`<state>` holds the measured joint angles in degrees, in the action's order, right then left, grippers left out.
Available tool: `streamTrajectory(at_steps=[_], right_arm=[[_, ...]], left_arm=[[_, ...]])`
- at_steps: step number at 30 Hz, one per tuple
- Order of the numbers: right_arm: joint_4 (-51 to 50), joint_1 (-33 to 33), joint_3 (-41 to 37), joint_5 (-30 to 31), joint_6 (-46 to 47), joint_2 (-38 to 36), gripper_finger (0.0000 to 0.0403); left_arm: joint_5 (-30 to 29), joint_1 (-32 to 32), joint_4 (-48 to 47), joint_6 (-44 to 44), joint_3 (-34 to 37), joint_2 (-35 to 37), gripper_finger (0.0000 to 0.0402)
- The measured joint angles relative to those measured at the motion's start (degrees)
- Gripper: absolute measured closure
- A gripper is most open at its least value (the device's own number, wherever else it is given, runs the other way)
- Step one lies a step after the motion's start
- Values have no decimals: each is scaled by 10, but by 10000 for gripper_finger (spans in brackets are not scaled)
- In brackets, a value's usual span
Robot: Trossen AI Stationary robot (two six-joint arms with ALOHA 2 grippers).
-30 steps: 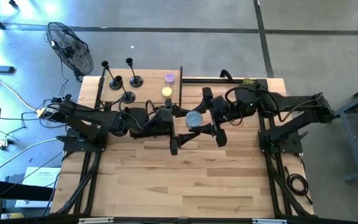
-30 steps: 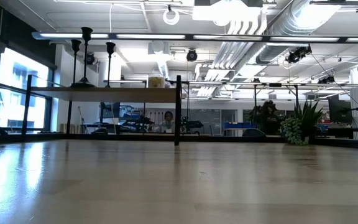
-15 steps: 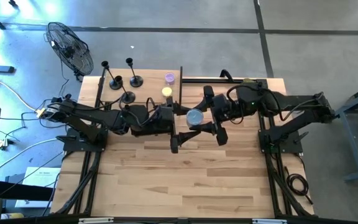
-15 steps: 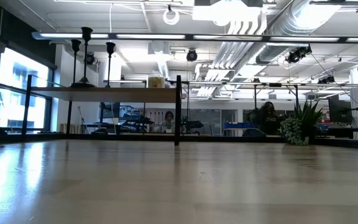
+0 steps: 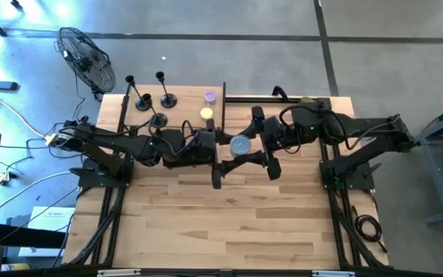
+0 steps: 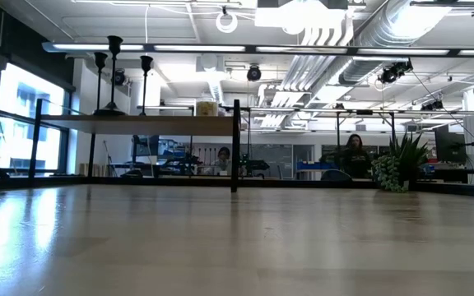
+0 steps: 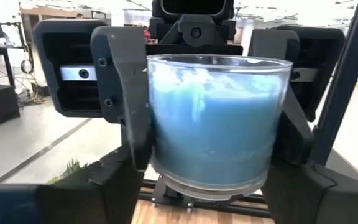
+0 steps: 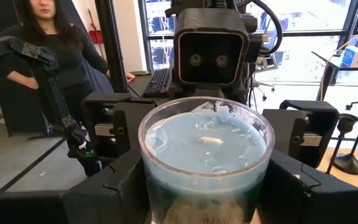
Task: Pick & Place candle stick holders
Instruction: Put the blue candle on the shelf
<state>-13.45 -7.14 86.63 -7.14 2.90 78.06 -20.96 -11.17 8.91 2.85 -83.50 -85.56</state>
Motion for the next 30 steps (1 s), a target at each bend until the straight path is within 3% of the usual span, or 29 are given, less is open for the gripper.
streamTrajectory(at_steps=[7, 15, 21, 30], right_arm=[[3, 0, 0, 1, 0, 0, 182], [2, 0, 0, 1, 0, 0, 182], [1, 0, 0, 3, 0, 0, 182], [1, 0, -1, 5, 5, 0, 180]], left_arm=[[21, 0, 10, 2, 0, 0, 183], [23, 0, 12, 0, 0, 0, 158], [27, 0, 12, 0, 0, 0, 189], [32, 0, 11, -15, 0, 1, 194]])
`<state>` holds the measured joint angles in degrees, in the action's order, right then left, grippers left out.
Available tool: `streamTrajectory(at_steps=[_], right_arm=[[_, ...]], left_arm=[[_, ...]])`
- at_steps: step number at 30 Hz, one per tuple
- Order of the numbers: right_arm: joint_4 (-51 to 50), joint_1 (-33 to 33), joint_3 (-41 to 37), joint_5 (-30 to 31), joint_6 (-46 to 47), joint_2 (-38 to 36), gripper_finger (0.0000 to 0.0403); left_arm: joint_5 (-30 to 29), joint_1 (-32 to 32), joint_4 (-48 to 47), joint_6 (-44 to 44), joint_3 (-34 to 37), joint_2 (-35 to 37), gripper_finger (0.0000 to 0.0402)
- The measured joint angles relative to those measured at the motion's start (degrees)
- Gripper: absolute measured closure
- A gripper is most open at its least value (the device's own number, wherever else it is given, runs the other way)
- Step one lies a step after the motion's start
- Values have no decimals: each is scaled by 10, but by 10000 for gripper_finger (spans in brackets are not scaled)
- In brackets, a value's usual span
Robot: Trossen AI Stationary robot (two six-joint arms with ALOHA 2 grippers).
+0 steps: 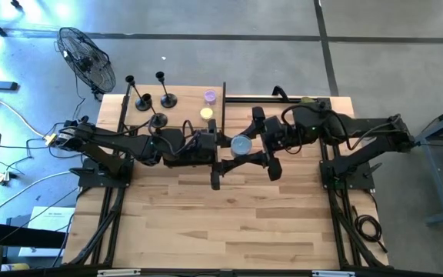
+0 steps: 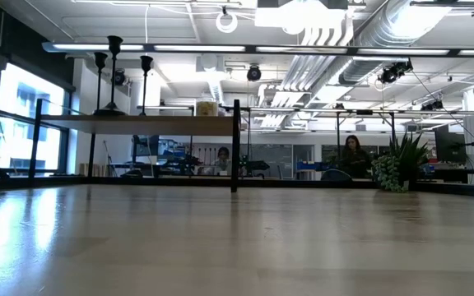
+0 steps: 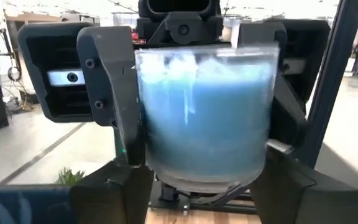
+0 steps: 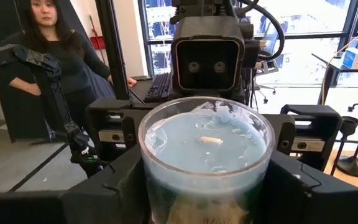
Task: Pick & Place candle stick holders
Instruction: Put the blue candle on the shelf
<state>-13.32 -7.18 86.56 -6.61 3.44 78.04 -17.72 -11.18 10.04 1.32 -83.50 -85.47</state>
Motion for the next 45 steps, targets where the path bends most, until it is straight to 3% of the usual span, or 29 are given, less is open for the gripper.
streamTrajectory(at_steps=[4, 13, 19, 33, 45], right_arm=[[-1, -1, 0, -3, 12, 0, 167], [-6, -1, 0, -5, 1, 0, 182], [-6, -1, 0, -1, -1, 0, 181], [-7, 0, 0, 2, -9, 0, 181], [-7, 0, -1, 5, -9, 1, 181]], left_arm=[[1, 0, 2, -5, 0, 1, 226], [18, 0, 3, 0, 0, 1, 286], [40, 0, 5, 1, 0, 1, 295], [45, 0, 5, 7, 0, 1, 287], [48, 0, -11, 18, -2, 1, 194]])
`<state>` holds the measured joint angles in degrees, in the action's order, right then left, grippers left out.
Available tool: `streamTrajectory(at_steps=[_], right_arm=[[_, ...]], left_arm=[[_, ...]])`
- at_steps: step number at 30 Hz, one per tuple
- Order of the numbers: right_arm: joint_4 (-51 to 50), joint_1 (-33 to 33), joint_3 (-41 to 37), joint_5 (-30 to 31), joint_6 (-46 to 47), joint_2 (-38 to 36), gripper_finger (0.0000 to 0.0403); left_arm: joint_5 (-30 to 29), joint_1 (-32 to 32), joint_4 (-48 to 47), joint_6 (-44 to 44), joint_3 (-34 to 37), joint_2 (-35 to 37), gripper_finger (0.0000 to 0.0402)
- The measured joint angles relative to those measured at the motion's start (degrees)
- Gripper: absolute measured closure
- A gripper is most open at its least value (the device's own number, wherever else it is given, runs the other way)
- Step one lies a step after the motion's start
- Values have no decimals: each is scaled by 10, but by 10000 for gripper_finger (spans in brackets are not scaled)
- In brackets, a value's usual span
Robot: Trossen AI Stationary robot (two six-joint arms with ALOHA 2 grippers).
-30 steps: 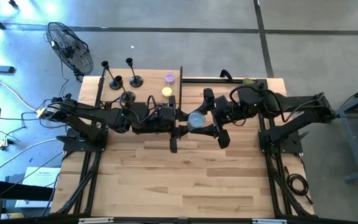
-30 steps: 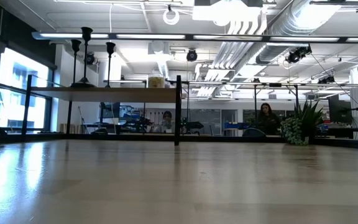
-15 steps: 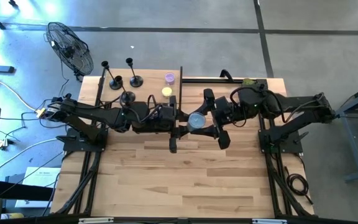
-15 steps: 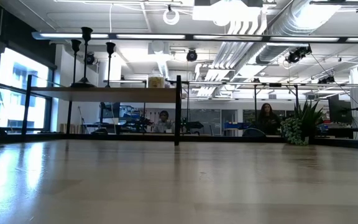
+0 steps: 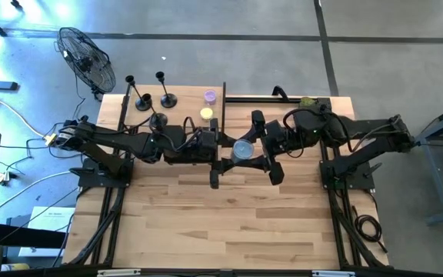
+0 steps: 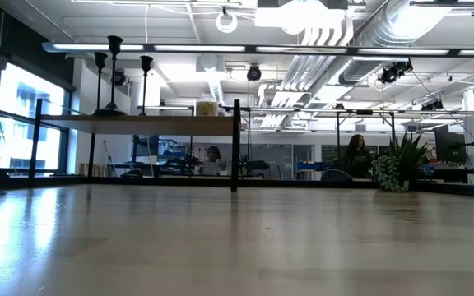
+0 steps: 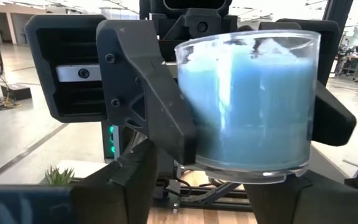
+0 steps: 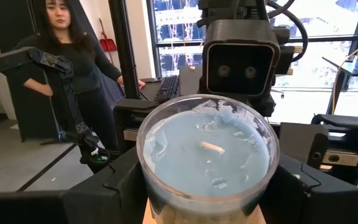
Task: Pick & Place candle stick holders
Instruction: Put the blue candle on the shelf
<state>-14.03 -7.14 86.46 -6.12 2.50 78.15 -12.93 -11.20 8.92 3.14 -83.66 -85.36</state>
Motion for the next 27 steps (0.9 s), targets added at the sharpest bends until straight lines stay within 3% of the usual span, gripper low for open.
streamTrajectory(at_steps=[27], right_arm=[[-5, 4, 0, 16, -3, 0, 181]], left_arm=[[62, 0, -19, 4, 0, 0, 181]])
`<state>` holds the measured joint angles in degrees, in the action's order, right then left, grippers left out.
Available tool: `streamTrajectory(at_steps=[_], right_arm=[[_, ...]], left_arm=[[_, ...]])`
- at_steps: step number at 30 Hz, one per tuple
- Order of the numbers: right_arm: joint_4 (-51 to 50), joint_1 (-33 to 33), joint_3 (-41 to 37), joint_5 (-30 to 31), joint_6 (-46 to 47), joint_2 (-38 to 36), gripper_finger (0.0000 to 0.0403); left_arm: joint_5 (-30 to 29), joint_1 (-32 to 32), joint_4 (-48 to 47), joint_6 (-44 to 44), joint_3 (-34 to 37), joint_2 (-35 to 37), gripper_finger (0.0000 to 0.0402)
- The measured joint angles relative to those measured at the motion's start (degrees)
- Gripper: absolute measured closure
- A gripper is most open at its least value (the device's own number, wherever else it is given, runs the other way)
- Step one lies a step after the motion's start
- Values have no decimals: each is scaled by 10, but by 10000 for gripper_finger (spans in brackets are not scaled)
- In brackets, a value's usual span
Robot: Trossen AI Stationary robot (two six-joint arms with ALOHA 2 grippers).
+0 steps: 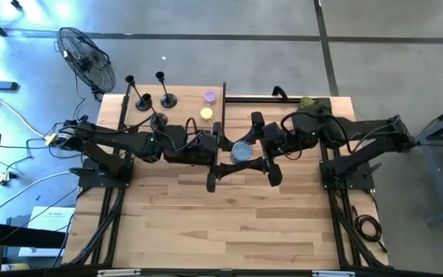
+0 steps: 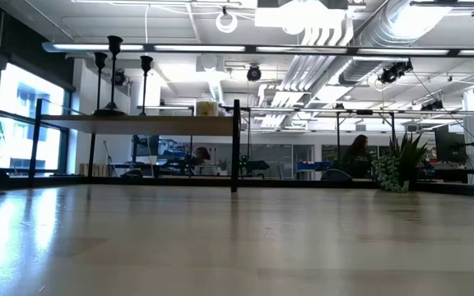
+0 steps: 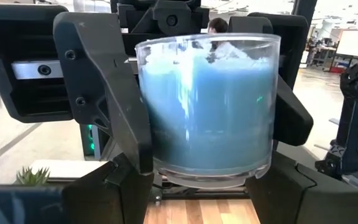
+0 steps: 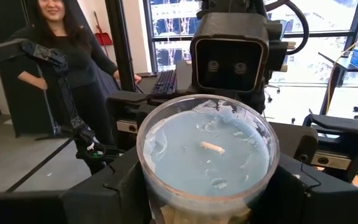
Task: Pick & Place candle stick holders
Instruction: Put the blue candle on the shelf
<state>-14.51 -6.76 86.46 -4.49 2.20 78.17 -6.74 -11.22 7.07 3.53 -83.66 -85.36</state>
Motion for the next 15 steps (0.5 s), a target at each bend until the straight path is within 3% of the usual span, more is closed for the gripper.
streamTrajectory(at_steps=[15], right_arm=[[0, 0, 0, 11, -12, 0, 181]], left_arm=[[19, 0, -9, 60, 0, 0, 181]])
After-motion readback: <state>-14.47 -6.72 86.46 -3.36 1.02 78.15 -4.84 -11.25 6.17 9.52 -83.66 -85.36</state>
